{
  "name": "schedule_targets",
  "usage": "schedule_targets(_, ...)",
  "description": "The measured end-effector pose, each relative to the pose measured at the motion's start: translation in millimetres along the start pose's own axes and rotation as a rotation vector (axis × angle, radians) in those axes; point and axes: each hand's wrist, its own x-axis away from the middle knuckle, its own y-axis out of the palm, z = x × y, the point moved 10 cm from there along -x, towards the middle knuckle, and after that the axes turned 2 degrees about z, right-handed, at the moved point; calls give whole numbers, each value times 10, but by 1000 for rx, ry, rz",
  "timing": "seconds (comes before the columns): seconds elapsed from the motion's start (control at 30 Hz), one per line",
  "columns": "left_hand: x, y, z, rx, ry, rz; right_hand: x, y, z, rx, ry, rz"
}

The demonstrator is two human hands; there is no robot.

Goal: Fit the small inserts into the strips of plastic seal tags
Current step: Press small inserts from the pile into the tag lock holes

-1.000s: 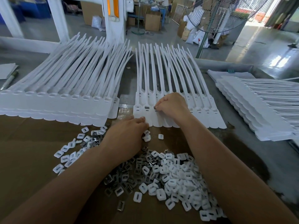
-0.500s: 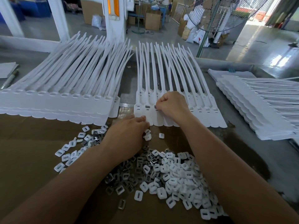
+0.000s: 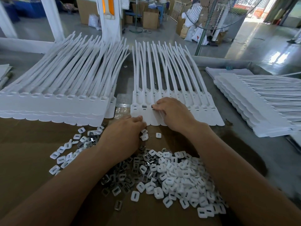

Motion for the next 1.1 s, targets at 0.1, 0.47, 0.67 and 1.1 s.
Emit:
schedule_targets(0.1,14,-8,-3,11,-4,14,45,-32,6,-144,24,32)
schedule_targets(0.47,-20,-163,-55,100,6,157,369,-120,-369,-467,-62,-285)
schedule_targets(0.67,-15,-108,-148,143,-7,134,484,37,-699,-403,-177,-381)
schedule_targets(1.1,-34,-126,-82,138,37,113,424,-25,-612,-379,-128,-279)
